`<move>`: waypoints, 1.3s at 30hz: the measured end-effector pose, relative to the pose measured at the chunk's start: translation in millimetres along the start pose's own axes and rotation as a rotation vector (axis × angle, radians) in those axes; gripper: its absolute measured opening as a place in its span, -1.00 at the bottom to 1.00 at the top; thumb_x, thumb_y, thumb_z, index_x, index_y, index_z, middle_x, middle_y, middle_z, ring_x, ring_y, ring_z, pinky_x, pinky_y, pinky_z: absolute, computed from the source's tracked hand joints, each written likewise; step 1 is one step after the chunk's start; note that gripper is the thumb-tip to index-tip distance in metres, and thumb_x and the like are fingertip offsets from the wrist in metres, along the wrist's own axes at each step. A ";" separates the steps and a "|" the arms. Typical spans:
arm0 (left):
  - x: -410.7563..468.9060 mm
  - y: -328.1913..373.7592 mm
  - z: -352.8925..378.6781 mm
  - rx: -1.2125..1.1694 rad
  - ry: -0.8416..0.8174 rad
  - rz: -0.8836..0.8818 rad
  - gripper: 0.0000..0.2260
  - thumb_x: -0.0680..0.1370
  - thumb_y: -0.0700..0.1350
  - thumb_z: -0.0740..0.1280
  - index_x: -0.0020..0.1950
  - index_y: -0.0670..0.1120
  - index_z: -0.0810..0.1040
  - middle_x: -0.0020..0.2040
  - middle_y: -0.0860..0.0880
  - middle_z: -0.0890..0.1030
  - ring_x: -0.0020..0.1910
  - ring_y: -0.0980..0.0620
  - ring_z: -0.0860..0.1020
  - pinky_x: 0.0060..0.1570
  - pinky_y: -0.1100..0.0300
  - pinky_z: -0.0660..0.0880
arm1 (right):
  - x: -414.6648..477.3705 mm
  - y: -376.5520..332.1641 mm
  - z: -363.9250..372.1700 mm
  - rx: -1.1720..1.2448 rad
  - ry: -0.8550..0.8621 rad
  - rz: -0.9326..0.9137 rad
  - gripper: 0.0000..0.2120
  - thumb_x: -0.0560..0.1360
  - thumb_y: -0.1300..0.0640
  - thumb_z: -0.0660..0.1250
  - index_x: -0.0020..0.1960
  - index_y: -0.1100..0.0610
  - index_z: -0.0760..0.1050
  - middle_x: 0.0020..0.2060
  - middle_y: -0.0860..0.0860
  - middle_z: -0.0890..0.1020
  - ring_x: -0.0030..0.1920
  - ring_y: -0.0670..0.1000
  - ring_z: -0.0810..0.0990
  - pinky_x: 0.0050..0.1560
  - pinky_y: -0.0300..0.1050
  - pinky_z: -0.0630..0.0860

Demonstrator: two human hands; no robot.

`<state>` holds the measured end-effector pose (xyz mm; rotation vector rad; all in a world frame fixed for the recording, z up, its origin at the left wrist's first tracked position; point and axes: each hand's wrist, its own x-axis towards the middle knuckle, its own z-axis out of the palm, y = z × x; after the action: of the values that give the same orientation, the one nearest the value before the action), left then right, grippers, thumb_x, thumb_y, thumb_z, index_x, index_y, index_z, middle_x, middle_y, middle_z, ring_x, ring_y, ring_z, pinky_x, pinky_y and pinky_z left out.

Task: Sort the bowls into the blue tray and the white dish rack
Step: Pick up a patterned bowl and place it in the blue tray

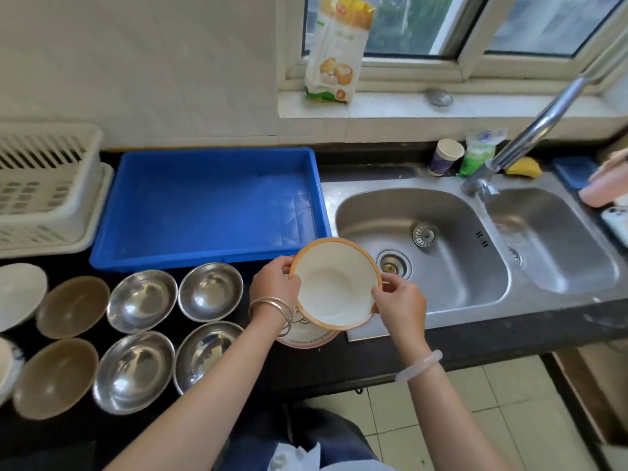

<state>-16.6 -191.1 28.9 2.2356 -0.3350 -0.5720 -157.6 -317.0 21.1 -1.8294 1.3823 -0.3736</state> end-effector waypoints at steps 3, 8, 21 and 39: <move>-3.7 18.5 12.8 -0.014 -0.051 0.045 -0.78 0.48 -0.21 0.29 0.09 -0.04 0.56 -0.03 0.06 0.63 -0.17 0.13 0.48 -0.33 0.35 0.33 | 3.6 3.4 -25.0 -0.023 0.066 0.015 -0.79 0.42 0.19 0.33 0.03 0.08 0.63 -0.32 -0.09 0.60 -0.20 0.01 0.62 -0.18 -0.13 0.54; -14.4 34.8 46.1 0.007 -0.165 0.089 -0.82 0.47 -0.20 0.31 0.05 -0.03 0.57 -0.05 0.03 0.65 -0.18 0.09 0.51 -0.35 0.32 0.36 | 2.9 27.0 -58.8 -0.056 0.127 0.082 -0.79 0.40 0.20 0.34 0.01 0.07 0.63 -0.29 -0.09 0.62 -0.18 0.01 0.61 -0.18 -0.11 0.52; -30.4 20.2 103.0 0.093 -0.342 0.021 -0.78 0.45 -0.24 0.33 0.08 -0.10 0.56 0.02 -0.05 0.66 -0.04 0.00 0.57 -0.10 0.23 0.42 | 2.3 91.8 -66.1 -0.080 0.109 0.211 -0.82 0.42 0.23 0.34 -0.03 0.08 0.65 -0.39 -0.20 0.57 -0.28 -0.14 0.57 -0.32 -0.23 0.47; -29.8 9.2 106.2 0.054 -0.342 0.046 -0.76 0.47 -0.19 0.37 0.13 -0.10 0.54 0.06 -0.05 0.65 0.05 -0.02 0.58 0.02 0.18 0.45 | 0.0 107.9 -51.8 0.048 0.089 0.187 -0.76 0.54 0.13 0.29 0.19 0.08 0.54 -0.21 -0.20 0.55 -0.16 -0.22 0.52 -0.22 -0.32 0.41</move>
<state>-96.1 -252.3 -17.9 2.1708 -0.5795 -0.9323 -263.5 -347.9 -25.1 -1.6463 1.5774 -0.3914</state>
